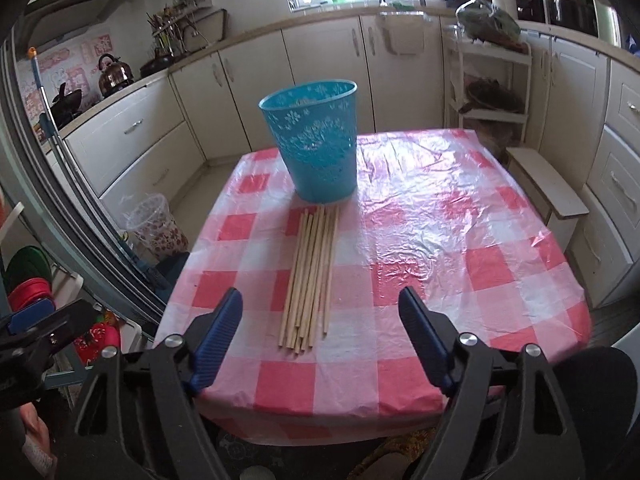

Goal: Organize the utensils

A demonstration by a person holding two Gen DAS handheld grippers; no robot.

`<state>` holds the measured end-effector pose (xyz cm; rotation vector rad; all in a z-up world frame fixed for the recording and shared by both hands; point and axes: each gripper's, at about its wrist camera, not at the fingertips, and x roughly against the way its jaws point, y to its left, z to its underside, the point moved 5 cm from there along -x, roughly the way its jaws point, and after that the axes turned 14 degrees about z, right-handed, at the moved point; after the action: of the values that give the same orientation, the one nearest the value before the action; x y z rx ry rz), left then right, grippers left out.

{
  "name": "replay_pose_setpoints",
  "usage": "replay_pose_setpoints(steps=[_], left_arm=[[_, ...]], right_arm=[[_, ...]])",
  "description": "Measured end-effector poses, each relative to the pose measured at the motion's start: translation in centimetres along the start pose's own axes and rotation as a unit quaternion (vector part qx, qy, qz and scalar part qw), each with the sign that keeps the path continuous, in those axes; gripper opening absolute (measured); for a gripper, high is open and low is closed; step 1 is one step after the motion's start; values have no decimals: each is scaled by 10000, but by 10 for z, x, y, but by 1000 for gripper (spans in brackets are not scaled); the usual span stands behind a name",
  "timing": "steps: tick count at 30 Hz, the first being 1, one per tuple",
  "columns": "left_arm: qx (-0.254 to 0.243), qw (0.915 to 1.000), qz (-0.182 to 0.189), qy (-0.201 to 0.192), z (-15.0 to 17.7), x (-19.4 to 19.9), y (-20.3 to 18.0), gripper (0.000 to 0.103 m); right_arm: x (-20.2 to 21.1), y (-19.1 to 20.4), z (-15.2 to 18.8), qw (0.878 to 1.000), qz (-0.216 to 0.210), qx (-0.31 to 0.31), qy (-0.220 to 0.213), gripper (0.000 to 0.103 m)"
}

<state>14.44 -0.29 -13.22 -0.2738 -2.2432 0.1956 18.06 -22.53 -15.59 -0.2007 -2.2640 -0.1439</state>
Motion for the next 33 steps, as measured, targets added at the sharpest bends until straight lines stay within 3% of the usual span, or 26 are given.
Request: replay_pose_setpoints(steps=[10, 18, 25, 33], left_arm=[[279, 9983, 167, 484, -19, -92, 6, 95], [242, 9969, 237, 712, -32, -143, -1, 95], [32, 9949, 341, 949, -40, -194, -25, 94], [17, 9925, 216, 1206, -46, -240, -30, 84]], right_arm=[[-113, 33, -34, 9983, -273, 8, 523, 28], [-152, 37, -42, 9972, -52, 371, 649, 9], [-153, 13, -41, 9950, 24, 666, 749, 6], [-152, -11, -42, 9961, -31, 496, 735, 6]])
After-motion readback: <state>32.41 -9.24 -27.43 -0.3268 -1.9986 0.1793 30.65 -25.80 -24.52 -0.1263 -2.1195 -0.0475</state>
